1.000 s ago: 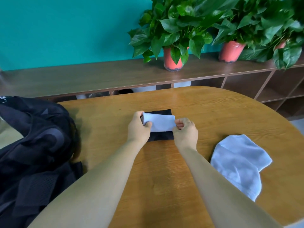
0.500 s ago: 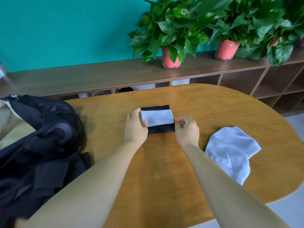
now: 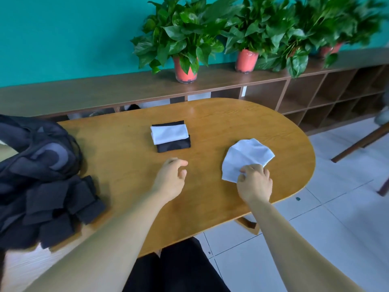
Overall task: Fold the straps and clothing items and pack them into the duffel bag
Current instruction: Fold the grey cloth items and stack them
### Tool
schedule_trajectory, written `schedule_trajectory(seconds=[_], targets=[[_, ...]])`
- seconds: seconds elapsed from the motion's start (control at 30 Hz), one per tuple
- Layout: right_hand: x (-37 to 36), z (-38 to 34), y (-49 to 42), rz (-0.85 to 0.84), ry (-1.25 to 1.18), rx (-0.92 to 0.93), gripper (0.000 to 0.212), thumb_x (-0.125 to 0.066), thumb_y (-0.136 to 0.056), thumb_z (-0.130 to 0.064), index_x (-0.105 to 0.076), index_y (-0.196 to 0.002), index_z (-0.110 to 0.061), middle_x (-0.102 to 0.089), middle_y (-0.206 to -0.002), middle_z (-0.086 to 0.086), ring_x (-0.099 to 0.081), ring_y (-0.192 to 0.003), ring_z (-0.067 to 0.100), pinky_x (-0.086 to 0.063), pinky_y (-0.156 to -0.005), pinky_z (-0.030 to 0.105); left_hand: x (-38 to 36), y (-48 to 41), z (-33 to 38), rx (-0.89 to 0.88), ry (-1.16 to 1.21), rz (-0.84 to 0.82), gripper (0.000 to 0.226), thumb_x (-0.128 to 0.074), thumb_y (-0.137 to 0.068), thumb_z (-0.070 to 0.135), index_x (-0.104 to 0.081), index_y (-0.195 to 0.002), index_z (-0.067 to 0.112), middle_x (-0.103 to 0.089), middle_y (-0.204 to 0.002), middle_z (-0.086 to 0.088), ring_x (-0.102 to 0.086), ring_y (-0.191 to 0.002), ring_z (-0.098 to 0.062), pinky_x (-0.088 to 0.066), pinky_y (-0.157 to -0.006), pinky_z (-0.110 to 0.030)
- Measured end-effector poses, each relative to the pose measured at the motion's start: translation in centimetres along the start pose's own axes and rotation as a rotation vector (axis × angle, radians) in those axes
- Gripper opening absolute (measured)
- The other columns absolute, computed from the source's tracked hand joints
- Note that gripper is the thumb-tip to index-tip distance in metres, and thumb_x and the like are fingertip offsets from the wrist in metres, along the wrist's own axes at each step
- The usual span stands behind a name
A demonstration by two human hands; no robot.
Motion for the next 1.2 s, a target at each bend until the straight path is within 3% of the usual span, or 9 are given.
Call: schedule_trajectory(seconds=[0.2,0.37,0.47,0.6,0.73,0.87,0.97,1.13,1.2], targets=[[-1.1,-4.4,5.8,-0.048,-0.022,0.278,0.032,-0.045,-0.091,-0.019,-0.065,-0.115,-0.025,-0.054,-0.123,-0.003,-0.044,-0.114,0.023,-0.036,-0.086,0.033,0.4,2.7,-0.9,0.006,-0.033,-0.023,0.034,-0.043,-0.1,0.016,-0.053,-0.132,0.017,-0.038,-0.146,0.0,-0.035,-0.136,-0.013,-0.026,-0.107,-0.024],[-2.5,-8.4,10.7,-0.081,-0.113,0.457,0.026,-0.05,-0.087,-0.015,-0.071,-0.102,-0.019,-0.058,-0.108,0.003,-0.051,-0.099,0.028,-0.042,-0.077,0.033,1.8,5.4,-2.5,-0.046,-0.063,-0.026,0.032,-0.046,-0.097,0.006,-0.06,-0.125,0.01,-0.049,-0.138,-0.004,-0.045,-0.127,-0.019,-0.027,-0.092,-0.013],[-3.1,-10.0,12.4,-0.154,-0.13,0.512,0.027,-0.046,-0.089,-0.016,-0.07,-0.102,-0.019,-0.057,-0.105,0.002,-0.051,-0.099,0.024,-0.044,-0.071,0.03,2.2,6.9,-3.7,-0.07,-0.109,-0.051,0.032,-0.048,-0.095,0.006,-0.061,-0.124,0.013,-0.048,-0.139,0.001,-0.044,-0.125,-0.023,-0.034,-0.101,-0.025],[-1.7,-10.5,11.1,-0.083,-0.276,0.464,0.027,-0.05,-0.087,-0.011,-0.071,-0.101,-0.019,-0.065,-0.101,-0.001,-0.054,-0.098,0.019,-0.043,-0.065,0.028,3.1,7.6,-4.4,-0.094,-0.183,-0.024,0.038,-0.047,-0.095,0.008,-0.057,-0.13,0.019,-0.042,-0.146,0.003,-0.037,-0.135,-0.02,-0.029,-0.109,-0.029],[-0.4,-9.0,8.1,0.046,-0.227,0.362,0.031,-0.048,-0.086,-0.008,-0.067,-0.11,-0.016,-0.065,-0.108,0.004,-0.052,-0.103,0.027,-0.039,-0.073,0.031,3.0,7.6,-3.9,-0.166,-0.273,-0.065,0.042,-0.043,-0.1,0.022,-0.043,-0.141,0.021,-0.026,-0.156,0.002,-0.018,-0.145,-0.015,-0.018,-0.115,-0.031],[-0.3,-7.2,6.1,-0.056,-0.236,0.011,0.038,-0.04,-0.094,-0.029,-0.047,-0.128,-0.014,-0.062,-0.109,0.008,-0.049,-0.107,0.029,-0.041,-0.076,0.035,1.7,6.9,-2.7,-0.247,-0.356,-0.169,0.053,-0.041,-0.101,0.029,-0.023,-0.15,0.026,-0.008,-0.16,0.005,-0.002,-0.147,-0.009,-0.008,-0.116,-0.027],[-0.9,-7.1,4.4,-0.241,-0.462,-0.146,0.045,-0.04,-0.095,-0.039,-0.039,-0.134,-0.017,-0.06,-0.103,0.006,-0.054,-0.097,0.028,-0.041,-0.079,0.035,0.6,6.5,-2.7,-0.269,-0.427,-0.293,0.058,-0.041,-0.1,0.034,-0.013,-0.151,0.035,0.003,-0.161,0.006,0.006,-0.147,-0.008,-0.004,-0.117,-0.028],[-0.9,-8.4,2.5,-0.355,-0.893,0.0,0.023,-0.05,-0.096,-0.018,-0.067,-0.109,-0.01,-0.063,-0.096,0.0,-0.055,-0.083,0.012,-0.043,-0.068,0.017,0.1,7.0,-3.5,-0.217,-0.532,-0.412,0.056,-0.027,-0.101,0.044,-0.003,-0.152,0.038,0.011,-0.16,0.004,0.012,-0.146,-0.009,-0.001,-0.117,-0.03],[-1.0,-8.8,2.3,-0.286,-0.87,0.148,0.023,-0.048,-0.096,-0.01,-0.068,-0.109,-0.01,-0.061,-0.113,0.001,-0.056,-0.097,0.009,-0.043,-0.082,0.014,0.3,7.2,-3.2,-0.192,-0.584,-0.403,0.057,-0.025,-0.101,0.047,-0.001,-0.152,0.038,0.01,-0.161,0.004,0.011,-0.146,-0.01,-0.006,-0.116,-0.032]])
Point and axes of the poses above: each hand's wrist, its own y-axis away from the middle knuckle, its own x-axis out of the back of the hand, z = x × y, the point moved 3 cm from there along -y, towards the middle knuckle
